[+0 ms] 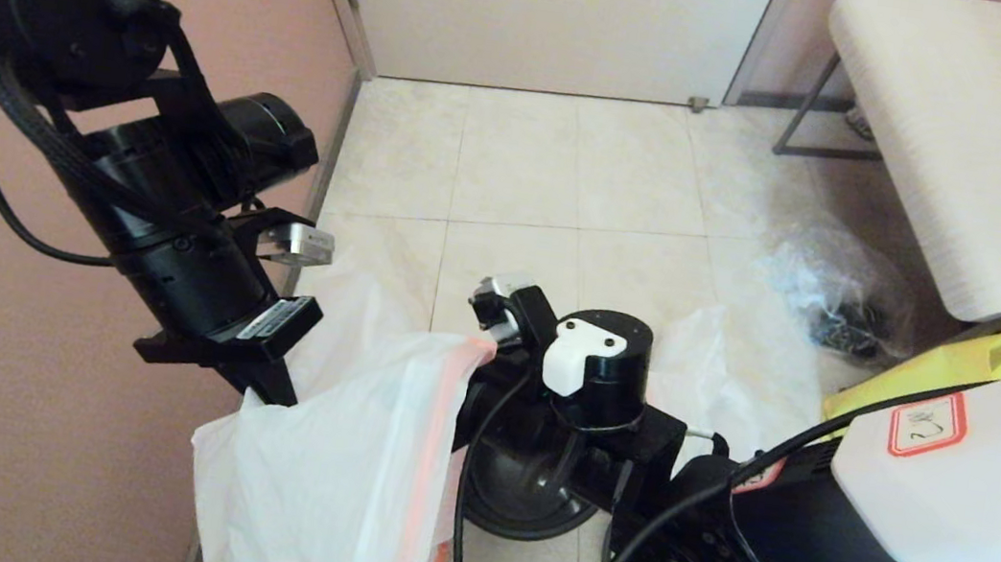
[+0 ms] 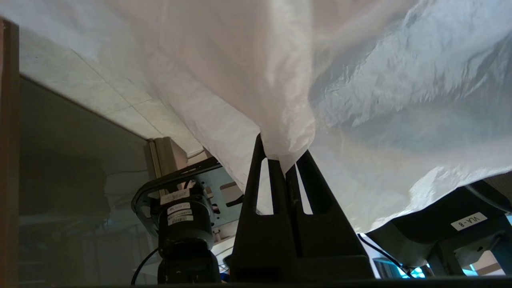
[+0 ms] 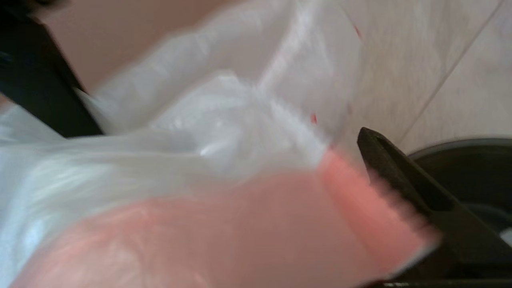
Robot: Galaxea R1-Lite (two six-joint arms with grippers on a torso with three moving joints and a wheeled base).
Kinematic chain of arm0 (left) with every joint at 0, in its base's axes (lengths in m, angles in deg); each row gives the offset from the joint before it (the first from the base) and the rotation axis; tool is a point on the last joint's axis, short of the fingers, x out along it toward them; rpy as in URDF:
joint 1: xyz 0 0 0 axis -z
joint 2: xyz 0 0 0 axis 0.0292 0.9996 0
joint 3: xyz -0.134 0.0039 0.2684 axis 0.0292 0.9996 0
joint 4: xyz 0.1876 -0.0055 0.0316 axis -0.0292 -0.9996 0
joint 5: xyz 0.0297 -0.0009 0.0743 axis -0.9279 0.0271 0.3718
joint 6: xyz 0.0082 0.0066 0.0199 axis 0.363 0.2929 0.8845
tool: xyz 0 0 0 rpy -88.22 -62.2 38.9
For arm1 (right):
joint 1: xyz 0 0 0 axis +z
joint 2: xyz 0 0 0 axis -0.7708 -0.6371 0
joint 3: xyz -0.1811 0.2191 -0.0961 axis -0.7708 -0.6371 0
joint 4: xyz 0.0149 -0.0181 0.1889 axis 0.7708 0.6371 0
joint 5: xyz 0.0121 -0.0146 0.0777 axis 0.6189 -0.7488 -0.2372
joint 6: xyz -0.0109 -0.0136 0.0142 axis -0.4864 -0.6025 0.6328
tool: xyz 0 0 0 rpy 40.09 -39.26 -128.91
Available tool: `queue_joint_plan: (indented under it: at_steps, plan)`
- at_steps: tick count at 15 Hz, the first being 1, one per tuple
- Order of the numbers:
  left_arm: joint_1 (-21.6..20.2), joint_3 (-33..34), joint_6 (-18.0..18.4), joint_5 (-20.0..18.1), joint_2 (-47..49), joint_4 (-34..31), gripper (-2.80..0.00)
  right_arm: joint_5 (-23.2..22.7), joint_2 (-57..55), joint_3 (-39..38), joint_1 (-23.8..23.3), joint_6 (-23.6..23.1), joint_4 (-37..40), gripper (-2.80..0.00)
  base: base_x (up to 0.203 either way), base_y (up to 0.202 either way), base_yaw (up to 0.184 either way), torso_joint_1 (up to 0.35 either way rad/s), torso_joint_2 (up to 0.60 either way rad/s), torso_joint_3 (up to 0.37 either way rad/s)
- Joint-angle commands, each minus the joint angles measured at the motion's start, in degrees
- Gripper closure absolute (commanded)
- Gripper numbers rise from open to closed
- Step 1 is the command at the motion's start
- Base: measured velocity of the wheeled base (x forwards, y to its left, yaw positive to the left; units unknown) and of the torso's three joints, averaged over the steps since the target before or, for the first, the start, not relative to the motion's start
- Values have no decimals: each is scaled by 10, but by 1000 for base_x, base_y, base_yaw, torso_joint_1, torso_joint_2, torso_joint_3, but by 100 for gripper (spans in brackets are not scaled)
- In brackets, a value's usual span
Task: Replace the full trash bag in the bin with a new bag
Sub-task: Put the new garbage bag on the trash can
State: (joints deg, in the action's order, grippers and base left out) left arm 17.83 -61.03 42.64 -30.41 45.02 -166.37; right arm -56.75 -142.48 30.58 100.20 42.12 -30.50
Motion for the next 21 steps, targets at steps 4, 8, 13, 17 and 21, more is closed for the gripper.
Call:
queue_joint_plan:
  at_steps: [4,8,13,17,21]
  plan:
    - [-3,0,0,0,1,-4,0,-2,9,6,3,2,8,0,0,0,0,0,0,0]
    - [-3,0,-1,-2,-1,-5,0,-4,34,-14,8,35,22,0,0,0,0,0,0,0]
    - [-3,1,-2,-12,1,-6,0,-6,48,-44,5,36,25,0,0,0,0,0,0,0]
    - [-2,2,-2,-33,-11,-2,-280,-6,54,-55,5,36,26,0,0,0,0,0,0,0]
    - [-27,6,-4,-101,-42,-2,-280,-7,93,-98,-5,46,32,0,0,0,0,0,0,0]
